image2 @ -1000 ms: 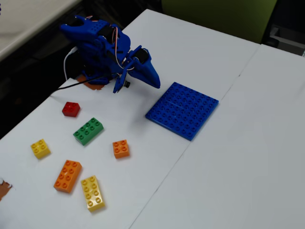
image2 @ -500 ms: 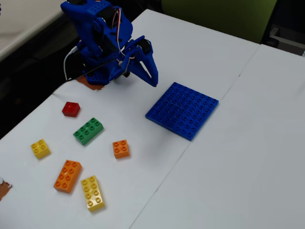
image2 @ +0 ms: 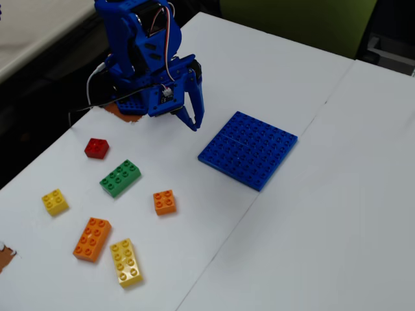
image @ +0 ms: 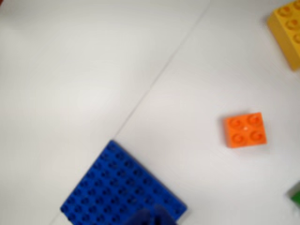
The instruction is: Pick up the 2x2 orange block and go up the 8x8 blue block.
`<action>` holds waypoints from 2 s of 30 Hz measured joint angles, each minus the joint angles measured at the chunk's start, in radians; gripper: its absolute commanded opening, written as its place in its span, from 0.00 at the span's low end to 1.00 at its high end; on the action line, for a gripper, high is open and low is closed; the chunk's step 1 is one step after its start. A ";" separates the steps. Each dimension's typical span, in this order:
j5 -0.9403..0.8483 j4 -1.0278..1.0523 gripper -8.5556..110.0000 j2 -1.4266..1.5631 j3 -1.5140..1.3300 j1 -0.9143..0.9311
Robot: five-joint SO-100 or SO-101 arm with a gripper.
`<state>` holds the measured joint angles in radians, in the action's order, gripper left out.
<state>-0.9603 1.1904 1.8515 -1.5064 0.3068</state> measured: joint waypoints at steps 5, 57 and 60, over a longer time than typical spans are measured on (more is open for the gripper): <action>-0.161 0.089 0.07 -0.135 0.140 0.071; -0.693 0.098 0.25 -0.761 0.476 0.385; -0.701 0.098 0.27 -0.779 0.476 0.391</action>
<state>-1.6613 1.2885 1.0723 -1.0308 0.6980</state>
